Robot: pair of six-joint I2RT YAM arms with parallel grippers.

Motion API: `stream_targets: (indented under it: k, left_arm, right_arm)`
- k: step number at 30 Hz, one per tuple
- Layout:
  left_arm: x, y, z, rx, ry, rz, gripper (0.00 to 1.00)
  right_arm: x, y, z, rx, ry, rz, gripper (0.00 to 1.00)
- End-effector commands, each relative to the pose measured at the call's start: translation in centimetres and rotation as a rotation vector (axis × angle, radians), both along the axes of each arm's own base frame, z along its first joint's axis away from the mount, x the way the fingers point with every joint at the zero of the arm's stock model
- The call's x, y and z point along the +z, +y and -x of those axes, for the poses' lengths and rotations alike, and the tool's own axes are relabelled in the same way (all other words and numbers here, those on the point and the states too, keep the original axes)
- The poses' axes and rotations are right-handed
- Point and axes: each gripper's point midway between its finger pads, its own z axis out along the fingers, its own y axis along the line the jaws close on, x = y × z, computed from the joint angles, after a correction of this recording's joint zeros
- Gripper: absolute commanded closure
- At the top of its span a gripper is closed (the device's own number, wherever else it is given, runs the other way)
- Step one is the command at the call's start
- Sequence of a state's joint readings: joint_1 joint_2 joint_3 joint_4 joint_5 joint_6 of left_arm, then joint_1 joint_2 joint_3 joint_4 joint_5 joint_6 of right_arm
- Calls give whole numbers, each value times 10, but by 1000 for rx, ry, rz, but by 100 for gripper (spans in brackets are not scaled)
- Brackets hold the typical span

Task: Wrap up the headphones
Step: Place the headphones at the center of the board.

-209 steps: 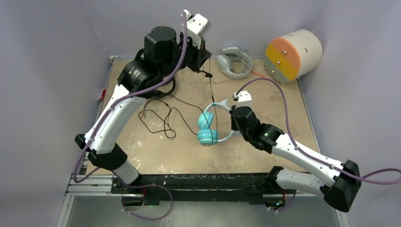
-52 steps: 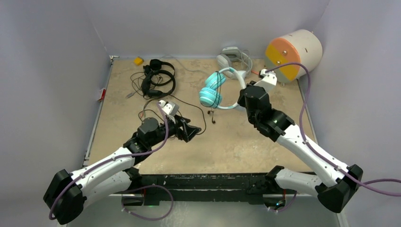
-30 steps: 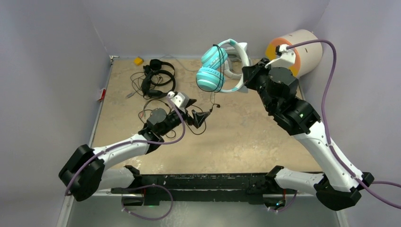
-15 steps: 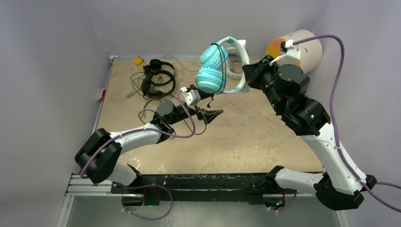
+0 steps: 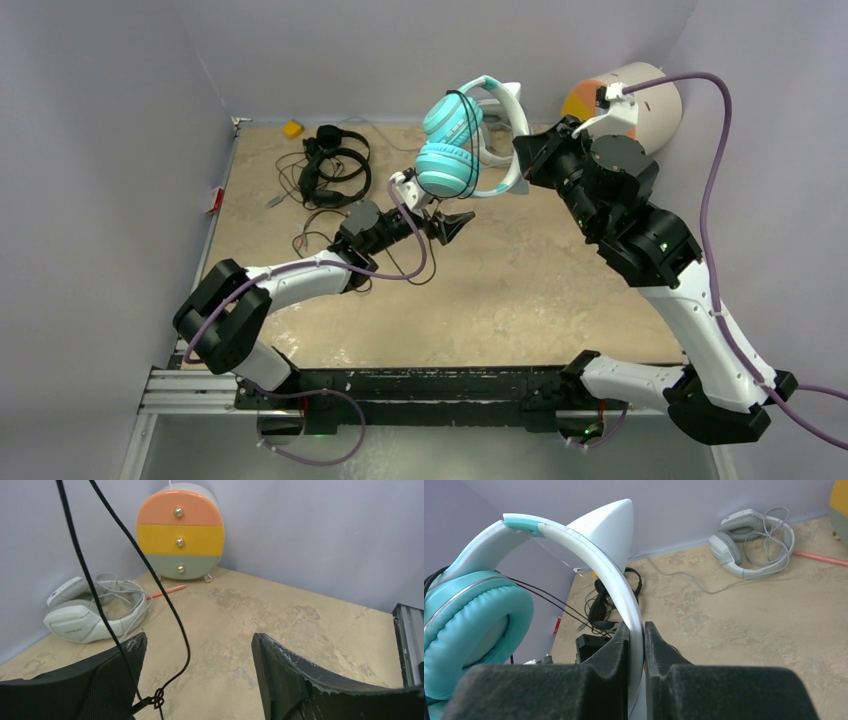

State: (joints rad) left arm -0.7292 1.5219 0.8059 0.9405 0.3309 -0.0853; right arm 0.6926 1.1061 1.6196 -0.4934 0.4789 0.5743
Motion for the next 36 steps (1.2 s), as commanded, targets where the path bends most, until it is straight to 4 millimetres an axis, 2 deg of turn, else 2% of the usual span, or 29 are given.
stream_targets:
  k: [1, 7, 8, 10, 13, 15, 16, 21, 25, 30, 36]
  left_arm:
    - [10, 4, -13, 69, -11, 23, 27]
    - [2, 11, -19, 119, 25, 25, 36]
    - [1, 11, -20, 129, 26, 25, 40]
    - [0, 13, -22, 142, 27, 22, 55]
    - [-5, 12, -26, 155, 46, 8, 85]
    - [-9, 11, -27, 152, 61, -1, 97]
    - [-11, 10, -27, 148, 65, -4, 100]
    - [-18, 6, -20, 108, 97, 18, 100]
    - [-25, 0, -10, 48, 158, 43, 100]
    - [-31, -13, 3, -8, 331, 65, 100]
    - [-40, -18, 23, -4, 450, 62, 100]
  right_arm:
    - [50, -7, 9, 0, -117, -123, 100]
    - [52, -8, 9, -3, -122, -120, 100]
    - [52, -8, 9, -2, -122, -120, 100]
    - [52, -8, 10, 0, -122, -122, 100]
    - [53, -9, 11, -2, -124, -124, 100]
    - [53, -9, 11, -3, -125, -126, 100]
    - [53, -10, 11, -5, -125, -125, 100]
    - [53, -15, 11, -35, -118, -136, 100]
    - [41, -22, 6, -99, -91, -180, 100]
    - [28, -34, -22, -275, -85, -179, 100]
    - [-3, -41, -53, -456, -47, -91, 100]
